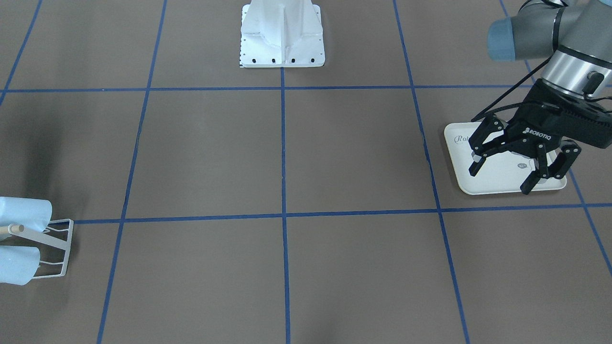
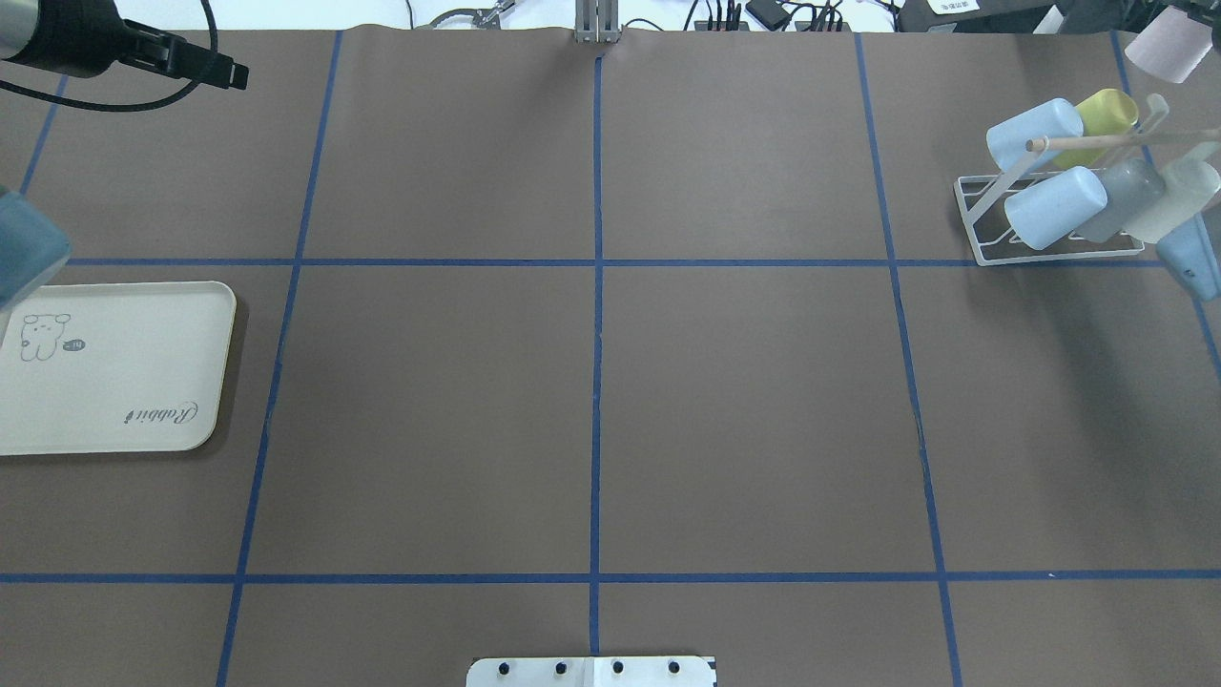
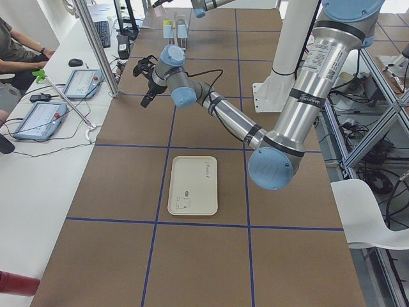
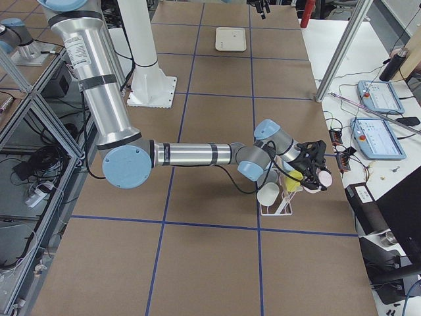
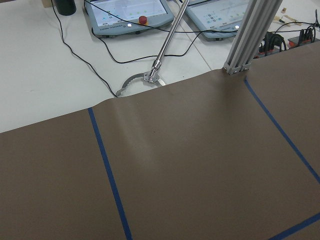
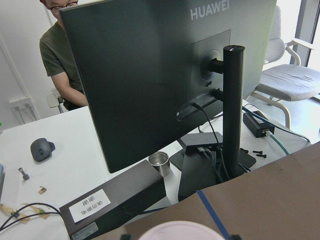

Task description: Transfer IKEA cup to right arm and place on rack

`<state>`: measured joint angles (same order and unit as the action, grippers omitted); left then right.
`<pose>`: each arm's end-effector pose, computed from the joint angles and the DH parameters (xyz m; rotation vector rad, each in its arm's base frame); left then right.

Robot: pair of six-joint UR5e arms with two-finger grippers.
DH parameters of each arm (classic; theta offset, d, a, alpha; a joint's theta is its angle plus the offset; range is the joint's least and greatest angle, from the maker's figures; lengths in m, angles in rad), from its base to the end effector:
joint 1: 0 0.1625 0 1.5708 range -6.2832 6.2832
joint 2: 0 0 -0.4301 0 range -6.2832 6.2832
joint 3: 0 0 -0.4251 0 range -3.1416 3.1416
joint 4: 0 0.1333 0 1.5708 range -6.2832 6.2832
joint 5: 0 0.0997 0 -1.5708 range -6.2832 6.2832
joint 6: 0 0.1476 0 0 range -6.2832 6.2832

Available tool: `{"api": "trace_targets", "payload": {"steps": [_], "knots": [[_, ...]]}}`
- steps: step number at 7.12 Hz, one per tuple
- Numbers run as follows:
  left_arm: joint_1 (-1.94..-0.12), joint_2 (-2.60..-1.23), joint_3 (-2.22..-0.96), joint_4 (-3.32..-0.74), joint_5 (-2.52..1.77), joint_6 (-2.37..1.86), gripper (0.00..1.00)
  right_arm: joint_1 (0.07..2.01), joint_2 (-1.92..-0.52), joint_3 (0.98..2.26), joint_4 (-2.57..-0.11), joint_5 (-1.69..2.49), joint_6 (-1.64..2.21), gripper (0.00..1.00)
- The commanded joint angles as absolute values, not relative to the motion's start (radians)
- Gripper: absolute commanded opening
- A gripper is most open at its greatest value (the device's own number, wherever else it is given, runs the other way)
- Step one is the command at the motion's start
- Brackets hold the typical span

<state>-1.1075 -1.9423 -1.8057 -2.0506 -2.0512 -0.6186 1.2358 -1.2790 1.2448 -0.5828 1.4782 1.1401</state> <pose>0.2402 -0.6264 0.2937 0.6883 0.9160 0.1228 -0.0999 -0.7341 0.5927 0.7849 -0.5943 0.7853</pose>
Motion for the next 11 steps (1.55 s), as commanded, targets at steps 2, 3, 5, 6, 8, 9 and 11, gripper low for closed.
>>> {"api": "trace_targets", "payload": {"steps": [2, 3, 5, 6, 8, 9, 11], "knots": [[-1.106, -1.942, -1.827, -2.024, -2.052, -0.620, 1.00, 1.210, -1.330, 1.267, -0.572, 1.418, 1.140, 0.00], [-1.106, -1.942, -1.836, -2.013, -2.052, -0.620, 1.00, 1.194, -1.354, 1.297, -0.572, 1.398, 1.140, 0.00], [-1.106, -1.942, -1.842, -2.006, -2.052, -0.620, 1.00, 1.172, -1.365, 1.304, -0.572, 1.364, 1.138, 0.00], [-1.106, -1.942, -1.844, -2.006, -2.052, -0.620, 1.00, 1.172, -1.373, 1.304, -0.572, 1.362, 1.134, 0.00], [-1.106, -1.942, -1.853, -1.994, -2.054, -0.620, 1.00, 1.161, -1.377, 1.305, -0.572, 1.353, 1.135, 0.00], [-1.106, -1.944, -1.859, -1.979, -2.054, -0.620, 1.00, 1.155, -1.381, 1.305, -0.572, 1.344, 1.134, 0.00], [-1.103, -1.944, -1.858, -1.979, -2.052, -0.620, 1.00, 1.146, -1.388, 1.298, -0.545, 1.344, 1.129, 0.00]]}}
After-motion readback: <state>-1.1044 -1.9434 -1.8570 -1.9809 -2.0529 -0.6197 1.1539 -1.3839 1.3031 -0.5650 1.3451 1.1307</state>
